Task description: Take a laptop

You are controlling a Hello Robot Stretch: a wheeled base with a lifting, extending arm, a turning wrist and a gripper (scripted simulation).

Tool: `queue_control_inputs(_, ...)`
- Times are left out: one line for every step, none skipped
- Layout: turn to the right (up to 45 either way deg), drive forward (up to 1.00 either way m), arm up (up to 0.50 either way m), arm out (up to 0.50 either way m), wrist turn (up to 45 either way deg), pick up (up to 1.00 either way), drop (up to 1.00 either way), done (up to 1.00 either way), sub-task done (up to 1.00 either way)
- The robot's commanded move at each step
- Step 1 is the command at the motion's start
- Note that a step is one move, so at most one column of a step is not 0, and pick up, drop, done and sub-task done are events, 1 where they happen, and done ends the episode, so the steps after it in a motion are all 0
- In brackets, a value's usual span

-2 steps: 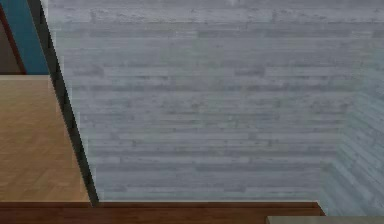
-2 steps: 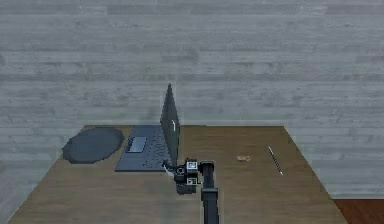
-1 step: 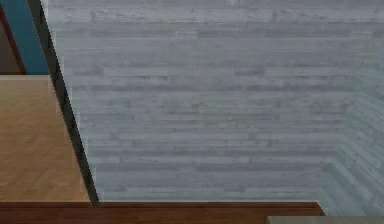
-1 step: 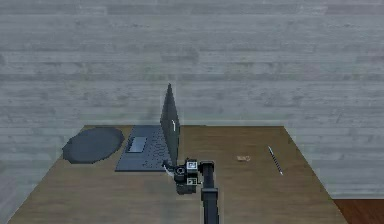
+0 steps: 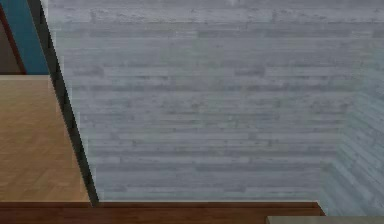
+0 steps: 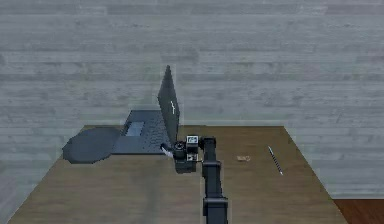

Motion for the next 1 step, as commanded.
queue_control_inputs(0.0,0.0,0.0,0.0,0.0,0.0,0.0,1.0,0.0)
